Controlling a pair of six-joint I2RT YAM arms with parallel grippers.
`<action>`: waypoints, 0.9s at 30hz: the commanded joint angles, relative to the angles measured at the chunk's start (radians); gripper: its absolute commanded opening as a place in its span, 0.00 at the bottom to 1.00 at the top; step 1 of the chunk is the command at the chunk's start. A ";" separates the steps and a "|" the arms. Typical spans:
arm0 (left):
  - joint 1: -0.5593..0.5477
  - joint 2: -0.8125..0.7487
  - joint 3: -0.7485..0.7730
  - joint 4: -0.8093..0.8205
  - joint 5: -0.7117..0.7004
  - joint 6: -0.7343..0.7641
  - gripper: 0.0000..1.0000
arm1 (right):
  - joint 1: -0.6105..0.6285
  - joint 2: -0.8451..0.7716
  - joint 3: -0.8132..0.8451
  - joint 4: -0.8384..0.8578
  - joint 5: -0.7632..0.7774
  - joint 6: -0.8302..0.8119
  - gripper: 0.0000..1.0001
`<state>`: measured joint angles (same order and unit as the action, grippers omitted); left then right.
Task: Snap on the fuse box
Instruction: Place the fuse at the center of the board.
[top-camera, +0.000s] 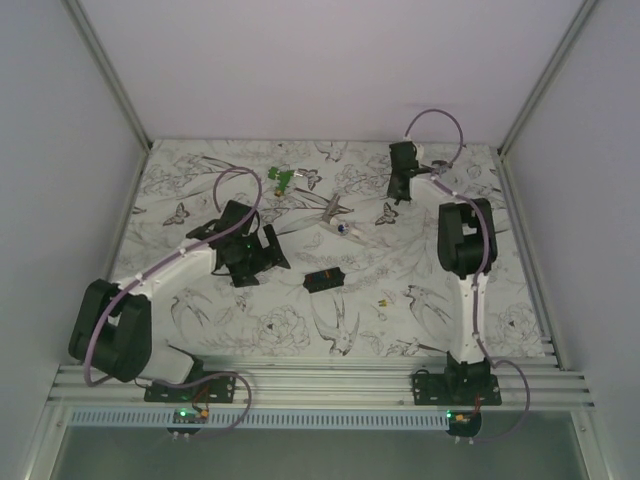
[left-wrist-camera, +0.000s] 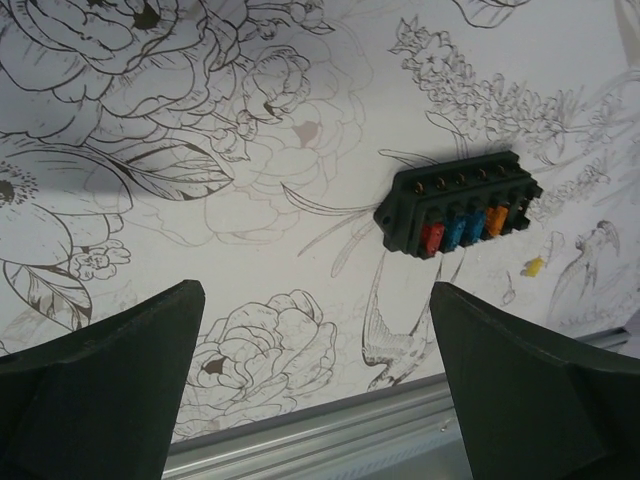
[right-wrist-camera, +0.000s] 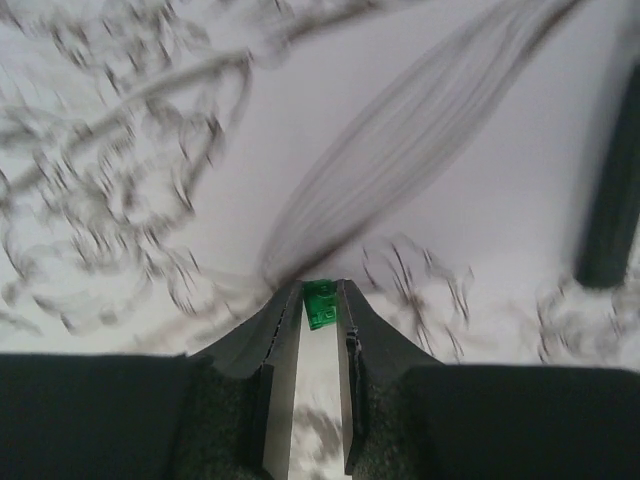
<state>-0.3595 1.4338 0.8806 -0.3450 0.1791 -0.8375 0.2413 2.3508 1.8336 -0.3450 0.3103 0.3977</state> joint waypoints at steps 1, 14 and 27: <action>0.005 -0.063 -0.023 -0.040 0.031 -0.010 1.00 | 0.010 -0.137 -0.215 -0.051 -0.052 0.050 0.24; 0.004 -0.277 -0.109 -0.064 0.048 -0.025 1.00 | 0.199 -0.661 -0.889 0.014 -0.050 0.227 0.25; 0.003 -0.296 -0.177 -0.069 0.049 0.019 1.00 | 0.266 -0.909 -1.036 0.004 -0.117 0.208 0.44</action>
<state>-0.3599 1.1381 0.7284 -0.3878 0.2153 -0.8478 0.5140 1.5002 0.7948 -0.3347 0.2100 0.6231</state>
